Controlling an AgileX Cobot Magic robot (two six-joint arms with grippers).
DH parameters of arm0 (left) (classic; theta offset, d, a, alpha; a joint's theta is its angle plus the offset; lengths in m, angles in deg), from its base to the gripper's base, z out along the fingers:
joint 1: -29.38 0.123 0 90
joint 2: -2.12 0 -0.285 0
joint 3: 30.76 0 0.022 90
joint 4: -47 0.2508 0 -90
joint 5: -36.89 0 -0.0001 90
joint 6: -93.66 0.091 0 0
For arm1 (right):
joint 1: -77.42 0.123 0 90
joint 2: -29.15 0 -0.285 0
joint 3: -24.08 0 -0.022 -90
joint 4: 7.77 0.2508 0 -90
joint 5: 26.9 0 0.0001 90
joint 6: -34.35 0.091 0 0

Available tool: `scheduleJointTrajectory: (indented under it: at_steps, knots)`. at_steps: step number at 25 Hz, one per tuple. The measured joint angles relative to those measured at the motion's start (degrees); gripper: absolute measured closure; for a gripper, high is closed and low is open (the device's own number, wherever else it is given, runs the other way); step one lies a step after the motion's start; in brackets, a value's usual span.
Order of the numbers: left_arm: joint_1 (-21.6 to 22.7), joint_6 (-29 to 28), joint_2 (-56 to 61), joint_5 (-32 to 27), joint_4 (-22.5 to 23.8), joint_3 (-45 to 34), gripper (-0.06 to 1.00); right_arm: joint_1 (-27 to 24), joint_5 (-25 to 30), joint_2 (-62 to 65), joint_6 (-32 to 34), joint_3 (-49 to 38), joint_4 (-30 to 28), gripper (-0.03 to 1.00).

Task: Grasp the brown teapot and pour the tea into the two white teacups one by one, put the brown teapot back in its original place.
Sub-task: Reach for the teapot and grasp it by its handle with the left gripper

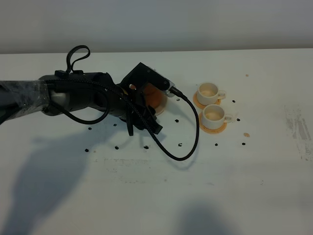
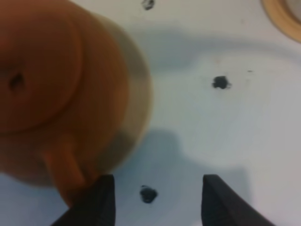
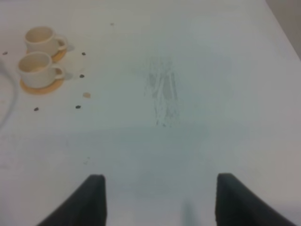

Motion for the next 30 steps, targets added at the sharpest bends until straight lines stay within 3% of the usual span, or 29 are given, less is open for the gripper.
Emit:
scheduleJointTrajectory:
  at_steps: [21, 30]
  knots:
    - [2.49, 0.52, 0.00, -3.38, 1.34, 0.00, 0.54, 0.00, 0.00, 0.00, 0.00, 0.00, 0.00, 0.48]
    - [2.39, 1.18, 4.36, -10.58, 2.84, -0.04, 0.54, 0.00, 0.00, 0.00, 0.00, 0.00, 0.00, 0.48]
